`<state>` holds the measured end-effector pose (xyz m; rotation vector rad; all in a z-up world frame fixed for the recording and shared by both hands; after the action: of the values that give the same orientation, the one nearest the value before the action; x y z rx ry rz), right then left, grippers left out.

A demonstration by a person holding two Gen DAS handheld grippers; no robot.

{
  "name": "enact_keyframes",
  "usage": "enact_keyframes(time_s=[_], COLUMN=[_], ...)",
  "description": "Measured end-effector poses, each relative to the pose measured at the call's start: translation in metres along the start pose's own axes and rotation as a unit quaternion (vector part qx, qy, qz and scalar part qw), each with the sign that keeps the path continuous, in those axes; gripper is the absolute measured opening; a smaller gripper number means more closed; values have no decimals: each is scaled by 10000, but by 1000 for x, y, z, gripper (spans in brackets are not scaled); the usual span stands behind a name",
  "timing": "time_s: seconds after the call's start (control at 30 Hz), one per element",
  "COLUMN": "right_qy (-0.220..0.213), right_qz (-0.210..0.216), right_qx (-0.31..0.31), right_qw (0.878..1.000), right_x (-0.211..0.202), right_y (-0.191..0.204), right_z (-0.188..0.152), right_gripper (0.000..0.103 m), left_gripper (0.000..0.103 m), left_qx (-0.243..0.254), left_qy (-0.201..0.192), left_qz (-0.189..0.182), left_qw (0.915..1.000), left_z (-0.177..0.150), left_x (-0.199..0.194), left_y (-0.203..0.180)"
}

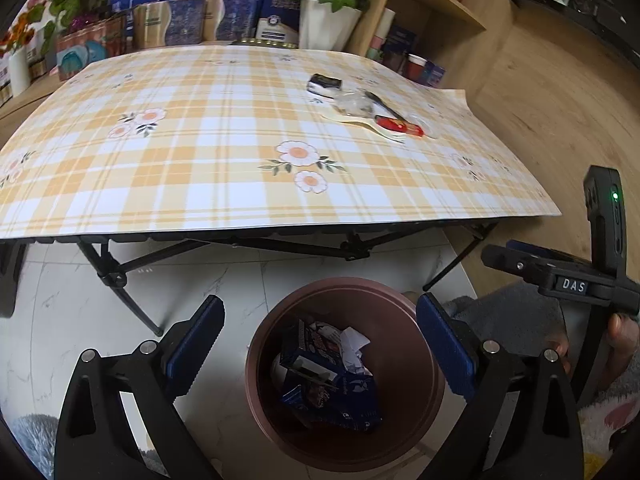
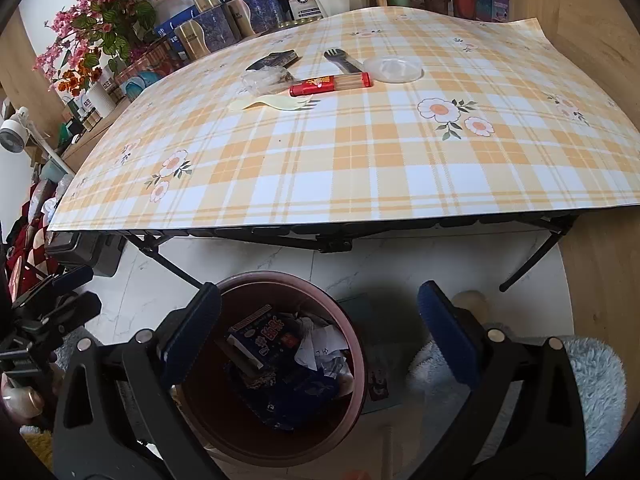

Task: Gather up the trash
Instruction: 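Move both tools back up toward the remaining trash on the table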

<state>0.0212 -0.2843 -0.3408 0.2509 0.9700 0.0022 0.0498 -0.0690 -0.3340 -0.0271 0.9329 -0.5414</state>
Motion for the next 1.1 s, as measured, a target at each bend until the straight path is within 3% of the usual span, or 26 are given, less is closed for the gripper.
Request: enact_keyframes(time_s=[0.27, 0.4, 0.57, 0.83, 1.1], right_qy=[-62, -592, -696, -731, -498], right_qz=[255, 132, 281, 188, -127], right_qx=[274, 355, 680, 243, 318], right_qw=[9993, 9975, 9949, 9969, 9982], right_x=[-2, -17, -20, -34, -25], right_y=[-3, -12, -29, -45, -77], right_z=[4, 25, 46, 77, 101], right_gripper=[97, 97, 97, 97, 97], left_gripper=[94, 94, 94, 94, 94], left_qx=[-24, -139, -236, -526, -401], left_qy=[-4, -25, -47, 177, 310], left_qz=[46, 153, 294, 165, -3], left_qw=[10000, 9998, 9993, 9983, 9987], left_z=[0, 0, 2, 6, 66], left_x=[-1, -4, -5, -3, 19], left_y=[2, 7, 14, 25, 9])
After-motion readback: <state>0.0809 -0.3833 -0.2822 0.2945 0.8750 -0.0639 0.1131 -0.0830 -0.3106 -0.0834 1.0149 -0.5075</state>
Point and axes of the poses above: each gripper's, at about its wrist camera, not at the fingertips, and x roughly the way its jaws point, y to its left, z to its top, the point moved 10 cm from there along x, roughly the way its jaws point, and after that the axes turned 1 degree about y, right-handed, at the moved point
